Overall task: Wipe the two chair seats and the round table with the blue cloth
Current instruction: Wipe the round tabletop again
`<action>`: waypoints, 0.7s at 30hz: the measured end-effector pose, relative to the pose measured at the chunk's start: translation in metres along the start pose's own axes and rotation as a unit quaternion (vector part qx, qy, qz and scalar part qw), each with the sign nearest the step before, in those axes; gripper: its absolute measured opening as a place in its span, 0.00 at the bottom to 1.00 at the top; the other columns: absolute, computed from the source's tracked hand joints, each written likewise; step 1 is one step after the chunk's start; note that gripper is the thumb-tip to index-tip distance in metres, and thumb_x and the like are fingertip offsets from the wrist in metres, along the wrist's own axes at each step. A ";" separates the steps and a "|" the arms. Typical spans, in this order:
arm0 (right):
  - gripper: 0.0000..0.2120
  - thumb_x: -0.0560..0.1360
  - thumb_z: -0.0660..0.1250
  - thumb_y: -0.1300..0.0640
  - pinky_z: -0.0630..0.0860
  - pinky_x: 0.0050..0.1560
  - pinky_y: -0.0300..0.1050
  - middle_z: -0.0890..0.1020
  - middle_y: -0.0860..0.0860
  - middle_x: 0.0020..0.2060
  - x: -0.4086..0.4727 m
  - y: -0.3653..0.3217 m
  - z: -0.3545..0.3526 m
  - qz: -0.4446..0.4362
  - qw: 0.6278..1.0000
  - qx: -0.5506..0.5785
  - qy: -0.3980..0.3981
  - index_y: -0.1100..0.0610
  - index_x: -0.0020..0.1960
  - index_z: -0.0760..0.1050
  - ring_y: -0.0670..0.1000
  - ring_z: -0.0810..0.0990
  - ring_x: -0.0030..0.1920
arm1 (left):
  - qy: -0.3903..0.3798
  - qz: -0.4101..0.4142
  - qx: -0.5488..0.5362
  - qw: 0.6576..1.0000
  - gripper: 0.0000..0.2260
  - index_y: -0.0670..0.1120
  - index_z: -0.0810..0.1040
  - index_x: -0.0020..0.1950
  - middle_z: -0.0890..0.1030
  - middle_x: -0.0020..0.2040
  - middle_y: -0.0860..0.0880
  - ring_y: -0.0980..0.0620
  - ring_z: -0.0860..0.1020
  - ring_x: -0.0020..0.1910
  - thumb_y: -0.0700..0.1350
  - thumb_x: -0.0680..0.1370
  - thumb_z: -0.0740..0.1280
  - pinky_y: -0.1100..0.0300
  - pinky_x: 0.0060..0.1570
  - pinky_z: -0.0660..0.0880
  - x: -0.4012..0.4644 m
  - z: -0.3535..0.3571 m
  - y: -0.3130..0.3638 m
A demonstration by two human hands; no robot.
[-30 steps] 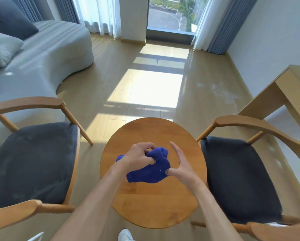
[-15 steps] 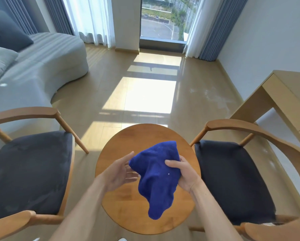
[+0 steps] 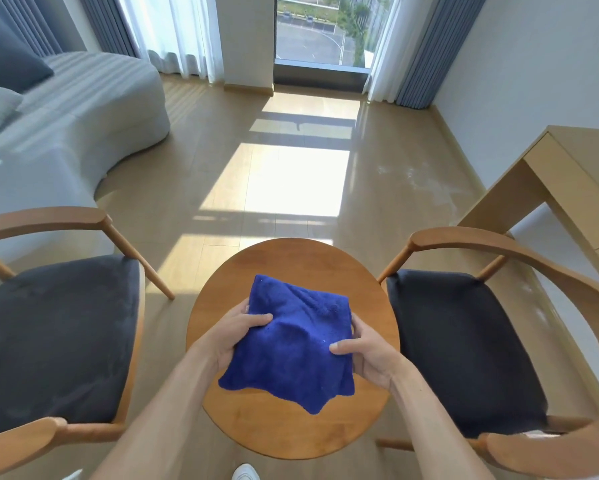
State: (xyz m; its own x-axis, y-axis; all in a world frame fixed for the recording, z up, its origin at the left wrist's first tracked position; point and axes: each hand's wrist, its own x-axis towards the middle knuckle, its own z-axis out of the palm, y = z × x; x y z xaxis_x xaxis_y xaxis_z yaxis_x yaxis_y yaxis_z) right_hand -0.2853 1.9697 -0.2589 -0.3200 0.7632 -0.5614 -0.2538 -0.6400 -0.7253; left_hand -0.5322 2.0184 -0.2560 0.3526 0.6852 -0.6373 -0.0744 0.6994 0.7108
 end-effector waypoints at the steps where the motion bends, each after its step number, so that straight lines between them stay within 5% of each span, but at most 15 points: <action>1: 0.32 0.65 0.70 0.70 0.77 0.49 0.55 0.81 0.59 0.56 0.002 0.000 -0.002 0.014 1.000 0.009 0.012 0.54 0.67 0.70 0.60 0.81 0.51 | -0.001 -0.005 -0.002 1.000 0.18 0.51 0.75 0.66 0.83 0.57 0.45 0.44 0.82 0.55 0.39 0.77 0.68 0.52 0.50 0.78 0.000 -0.002 -0.001; 5: 0.25 0.64 0.69 0.66 0.76 0.37 0.45 0.81 0.59 0.46 0.008 -0.001 -0.001 0.034 0.995 0.029 0.085 0.67 0.61 0.73 0.56 0.81 0.41 | -0.093 -0.022 -0.021 0.995 0.22 0.54 0.72 0.68 0.80 0.63 0.46 0.44 0.80 0.59 0.38 0.76 0.69 0.49 0.52 0.78 -0.004 -0.010 -0.005; 10: 0.25 0.66 0.68 0.72 0.78 0.41 0.48 0.83 0.57 0.52 0.008 -0.006 -0.005 -0.020 0.996 0.053 0.065 0.58 0.61 0.76 0.57 0.81 0.48 | -0.098 -0.009 -0.010 0.995 0.29 0.56 0.73 0.66 0.80 0.62 0.46 0.42 0.80 0.59 0.27 0.74 0.64 0.50 0.52 0.78 -0.002 -0.012 -0.007; 12: 0.22 0.69 0.63 0.78 0.79 0.43 0.50 0.84 0.55 0.49 0.007 -0.004 -0.007 -0.070 0.993 0.058 0.074 0.55 0.52 0.80 0.58 0.81 0.49 | -0.072 0.016 -0.014 0.997 0.24 0.51 0.77 0.62 0.82 0.59 0.44 0.40 0.80 0.59 0.26 0.75 0.61 0.49 0.53 0.78 -0.001 -0.010 -0.006; 15: 0.25 0.71 0.54 0.81 0.78 0.40 0.49 0.84 0.54 0.50 0.007 -0.005 -0.004 -0.115 0.989 0.055 0.075 0.57 0.30 0.76 0.58 0.82 0.51 | -0.019 0.057 -0.004 0.998 0.16 0.43 0.84 0.45 0.83 0.57 0.43 0.39 0.80 0.56 0.29 0.78 0.59 0.50 0.47 0.79 0.002 -0.003 -0.001; 18: 0.27 0.72 0.50 0.81 0.76 0.45 0.50 0.81 0.55 0.57 0.006 -0.007 -0.003 -0.130 0.988 0.050 0.070 0.56 0.27 0.73 0.58 0.81 0.57 | 0.005 0.075 -0.049 0.996 0.25 0.44 0.78 0.28 0.82 0.58 0.45 0.42 0.82 0.50 0.23 0.75 0.54 0.55 0.38 0.79 0.006 -0.001 0.000; 21: 0.27 0.73 0.51 0.80 0.78 0.46 0.48 0.80 0.57 0.60 0.006 -0.007 -0.006 -0.128 0.988 0.059 0.057 0.56 0.27 0.73 0.59 0.79 0.59 | 0.024 0.064 -0.078 0.995 0.21 0.47 0.84 0.40 0.83 0.55 0.45 0.43 0.81 0.46 0.27 0.77 0.57 0.54 0.41 0.77 0.011 -0.006 -0.008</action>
State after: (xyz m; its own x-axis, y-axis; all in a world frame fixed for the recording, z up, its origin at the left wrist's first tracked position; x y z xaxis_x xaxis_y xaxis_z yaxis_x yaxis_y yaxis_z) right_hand -0.2797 1.9790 -0.2592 -0.1275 0.9021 -0.4123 -0.4206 -0.4257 -0.8012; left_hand -0.5328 2.0220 -0.2703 0.2867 0.7767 -0.5608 -0.2603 0.6265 0.7347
